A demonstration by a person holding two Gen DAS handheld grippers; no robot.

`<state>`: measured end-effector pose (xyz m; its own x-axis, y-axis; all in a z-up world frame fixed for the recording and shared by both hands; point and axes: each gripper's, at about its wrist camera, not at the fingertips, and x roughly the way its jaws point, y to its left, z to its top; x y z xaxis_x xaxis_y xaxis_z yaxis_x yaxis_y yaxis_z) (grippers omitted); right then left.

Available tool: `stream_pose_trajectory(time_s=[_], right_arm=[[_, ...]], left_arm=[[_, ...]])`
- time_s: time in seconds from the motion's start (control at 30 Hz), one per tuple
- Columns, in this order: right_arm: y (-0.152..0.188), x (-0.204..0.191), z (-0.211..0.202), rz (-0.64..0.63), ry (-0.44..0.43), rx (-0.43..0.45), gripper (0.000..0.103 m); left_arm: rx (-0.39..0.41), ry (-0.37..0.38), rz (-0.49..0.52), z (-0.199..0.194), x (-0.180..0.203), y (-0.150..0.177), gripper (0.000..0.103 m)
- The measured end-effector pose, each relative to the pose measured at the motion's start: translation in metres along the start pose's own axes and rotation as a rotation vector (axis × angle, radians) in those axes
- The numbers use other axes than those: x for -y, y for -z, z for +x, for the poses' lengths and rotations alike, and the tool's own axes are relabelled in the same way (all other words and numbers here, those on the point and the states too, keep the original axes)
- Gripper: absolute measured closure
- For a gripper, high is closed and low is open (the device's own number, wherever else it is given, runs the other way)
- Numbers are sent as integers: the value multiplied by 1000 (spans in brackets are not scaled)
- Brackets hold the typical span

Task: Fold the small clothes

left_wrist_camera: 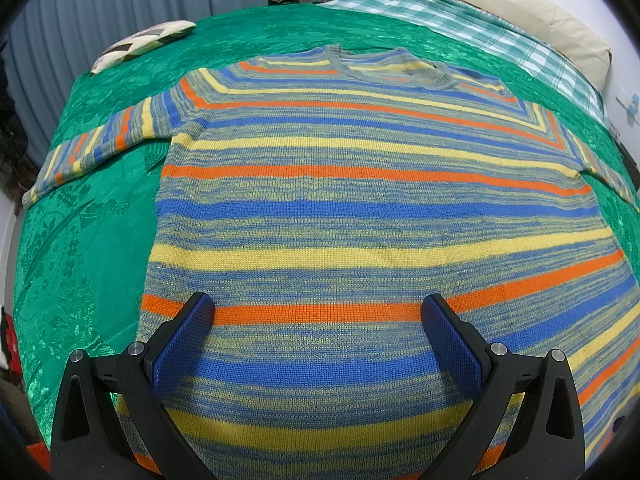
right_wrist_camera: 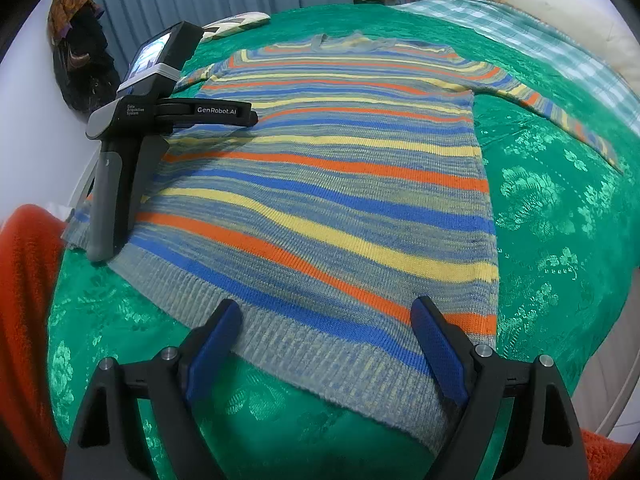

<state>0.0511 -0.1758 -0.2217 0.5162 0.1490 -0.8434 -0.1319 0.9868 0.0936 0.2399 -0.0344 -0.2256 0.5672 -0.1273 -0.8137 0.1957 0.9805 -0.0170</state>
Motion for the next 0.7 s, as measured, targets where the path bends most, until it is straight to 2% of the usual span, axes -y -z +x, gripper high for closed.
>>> stream_pose_trajectory(time_s=[0.7], right_arm=[[-2, -1, 3, -13, -1, -3, 14]], left_arm=[[0, 0, -1, 0, 0, 0, 0]])
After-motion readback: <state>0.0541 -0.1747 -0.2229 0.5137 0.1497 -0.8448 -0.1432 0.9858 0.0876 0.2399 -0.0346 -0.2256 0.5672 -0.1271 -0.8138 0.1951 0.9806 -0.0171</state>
